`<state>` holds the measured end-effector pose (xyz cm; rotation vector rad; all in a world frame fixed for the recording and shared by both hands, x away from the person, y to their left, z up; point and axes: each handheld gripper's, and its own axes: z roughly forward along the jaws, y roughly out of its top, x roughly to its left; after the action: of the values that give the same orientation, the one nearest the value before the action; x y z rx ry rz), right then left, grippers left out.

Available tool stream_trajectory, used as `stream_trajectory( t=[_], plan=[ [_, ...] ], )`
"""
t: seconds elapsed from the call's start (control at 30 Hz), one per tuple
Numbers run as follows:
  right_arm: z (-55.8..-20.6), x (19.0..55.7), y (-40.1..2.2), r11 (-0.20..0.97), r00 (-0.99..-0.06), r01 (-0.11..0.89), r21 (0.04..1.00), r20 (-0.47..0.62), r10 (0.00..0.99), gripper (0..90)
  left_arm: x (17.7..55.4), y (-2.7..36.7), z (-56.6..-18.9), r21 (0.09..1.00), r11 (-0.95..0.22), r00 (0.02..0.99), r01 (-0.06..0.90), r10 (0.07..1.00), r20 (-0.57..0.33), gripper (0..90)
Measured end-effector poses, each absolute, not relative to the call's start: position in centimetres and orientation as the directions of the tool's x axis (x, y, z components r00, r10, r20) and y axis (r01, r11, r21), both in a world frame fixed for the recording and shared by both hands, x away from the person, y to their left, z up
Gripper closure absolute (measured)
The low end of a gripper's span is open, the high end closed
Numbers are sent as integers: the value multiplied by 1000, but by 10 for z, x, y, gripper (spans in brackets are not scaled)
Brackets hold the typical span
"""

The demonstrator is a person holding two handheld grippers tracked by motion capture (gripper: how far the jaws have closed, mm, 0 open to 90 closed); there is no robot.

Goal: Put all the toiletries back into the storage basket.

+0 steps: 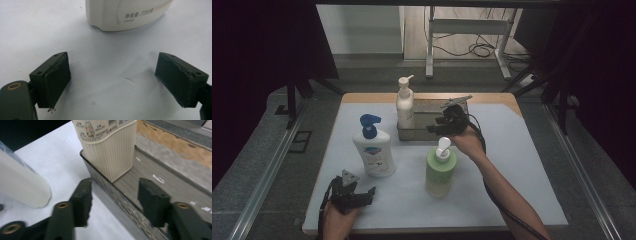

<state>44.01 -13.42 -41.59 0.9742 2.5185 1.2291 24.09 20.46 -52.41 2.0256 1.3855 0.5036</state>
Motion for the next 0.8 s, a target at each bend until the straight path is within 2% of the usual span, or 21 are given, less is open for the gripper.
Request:
stream_trajectory(
  t=[0.43,0.8],
  plan=[
    [-417,421,-165,474,-795,457,752,107,597,248,241,205,-524,680,-253,375,688,926,-35,124],
    [-422,398,-192,493,-807,432,756,79,586,152,241,205,-524,680,-253,375,688,926,-34,124]
  ],
)
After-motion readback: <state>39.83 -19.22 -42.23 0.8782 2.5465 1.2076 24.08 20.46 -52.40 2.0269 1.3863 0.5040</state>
